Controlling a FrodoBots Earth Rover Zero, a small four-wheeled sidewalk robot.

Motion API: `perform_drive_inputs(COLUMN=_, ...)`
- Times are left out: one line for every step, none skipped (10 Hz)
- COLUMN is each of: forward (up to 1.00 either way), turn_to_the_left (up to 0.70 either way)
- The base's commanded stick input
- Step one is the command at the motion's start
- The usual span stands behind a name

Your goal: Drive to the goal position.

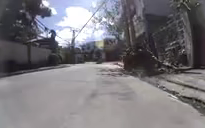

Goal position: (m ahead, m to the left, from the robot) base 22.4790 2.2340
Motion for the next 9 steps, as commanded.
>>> perform_drive_inputs(forward=1.00, turn_to_the_left=0.04)
perform_drive_inputs(forward=1.00, turn_to_the_left=0.03)
perform_drive_inputs(forward=1.00, turn_to_the_left=0.01)
perform_drive_inputs(forward=1.00, turn_to_the_left=0.00)
perform_drive_inputs(forward=1.00, turn_to_the_left=0.00)
perform_drive_inputs(forward=1.00, turn_to_the_left=0.01)
perform_drive_inputs(forward=1.00, turn_to_the_left=0.03)
perform_drive_inputs(forward=1.00, turn_to_the_left=0.02)
perform_drive_inputs(forward=1.00, turn_to_the_left=0.00)
